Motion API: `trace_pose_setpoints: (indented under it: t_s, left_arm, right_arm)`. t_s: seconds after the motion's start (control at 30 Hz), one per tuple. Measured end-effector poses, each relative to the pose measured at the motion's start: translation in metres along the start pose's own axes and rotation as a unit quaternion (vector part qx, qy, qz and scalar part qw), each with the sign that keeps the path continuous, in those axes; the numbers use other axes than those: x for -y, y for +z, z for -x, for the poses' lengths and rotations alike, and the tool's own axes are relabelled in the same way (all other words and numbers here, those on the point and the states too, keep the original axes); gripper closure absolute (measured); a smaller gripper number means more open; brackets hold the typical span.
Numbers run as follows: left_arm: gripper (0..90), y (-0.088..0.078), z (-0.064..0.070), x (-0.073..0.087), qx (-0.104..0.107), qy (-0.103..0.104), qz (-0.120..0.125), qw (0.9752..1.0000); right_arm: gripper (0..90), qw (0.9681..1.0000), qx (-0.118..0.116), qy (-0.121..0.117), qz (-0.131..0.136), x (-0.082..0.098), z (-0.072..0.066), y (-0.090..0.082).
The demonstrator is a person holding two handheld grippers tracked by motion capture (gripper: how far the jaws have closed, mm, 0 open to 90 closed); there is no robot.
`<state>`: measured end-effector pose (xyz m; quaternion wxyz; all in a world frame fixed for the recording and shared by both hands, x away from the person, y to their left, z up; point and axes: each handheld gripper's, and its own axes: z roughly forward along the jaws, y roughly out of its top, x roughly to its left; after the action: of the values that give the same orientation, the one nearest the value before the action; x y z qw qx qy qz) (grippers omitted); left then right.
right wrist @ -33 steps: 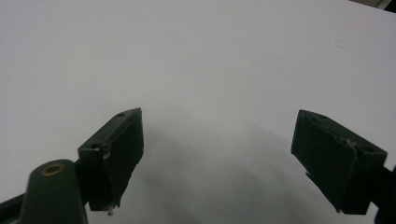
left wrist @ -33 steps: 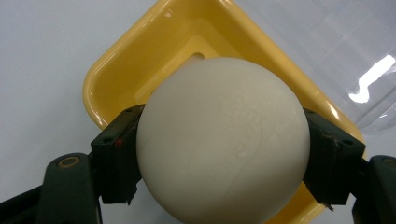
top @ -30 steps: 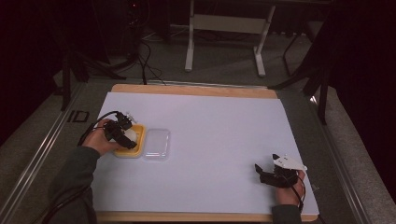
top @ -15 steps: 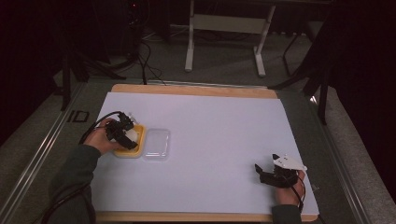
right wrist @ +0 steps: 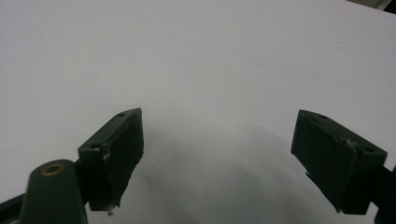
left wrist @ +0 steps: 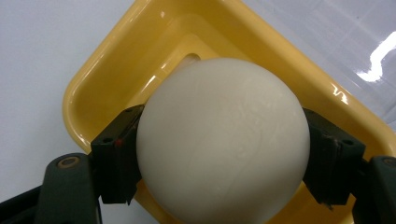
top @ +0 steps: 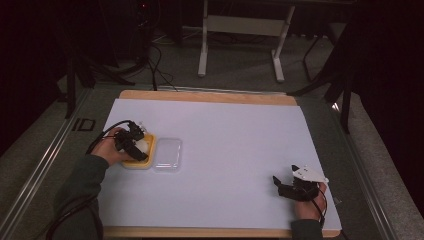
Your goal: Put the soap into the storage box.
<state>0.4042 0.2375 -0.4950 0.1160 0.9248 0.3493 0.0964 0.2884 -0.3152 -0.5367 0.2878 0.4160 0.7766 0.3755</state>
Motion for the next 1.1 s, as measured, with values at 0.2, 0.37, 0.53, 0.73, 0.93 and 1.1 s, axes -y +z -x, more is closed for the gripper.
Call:
trace_pose_setpoints:
  t_s: [0.2,0.37,0.53,0.73,0.93,1.1]
  left_arm:
    - [24.9,0.001,-0.002,-0.001,0.013,-0.001,-0.005,0.9999]
    - [18.9,0.002,-0.001,0.001,0.016,0.001,0.0,0.9999]
    - [16.8,-0.001,-0.004,0.003,0.022,-0.005,0.018,0.9996]
    - [10.9,-0.007,-0.005,0.004,0.028,-0.011,0.031,0.9991]
    - [10.7,-0.015,-0.007,0.009,0.035,-0.014,0.048,0.9981]
    - [16.2,-0.024,-0.006,0.013,0.039,-0.01,0.062,0.9973]
  right_arm:
    - [16.8,1.0,0.0,-0.001,-0.001,0.0,0.0,0.0]
    - [16.8,1.0,0.0,-0.002,-0.002,0.0,0.0,0.0]
    - [16.9,1.0,0.0,-0.002,-0.002,0.0,0.0,0.0]
    - [16.9,1.0,-0.001,-0.003,-0.002,0.0,0.0,0.0]
    - [16.9,1.0,0.0,-0.002,-0.002,0.0,0.0,0.0]
    - [16.9,1.0,0.0,-0.002,-0.001,0.0,0.0,0.0]
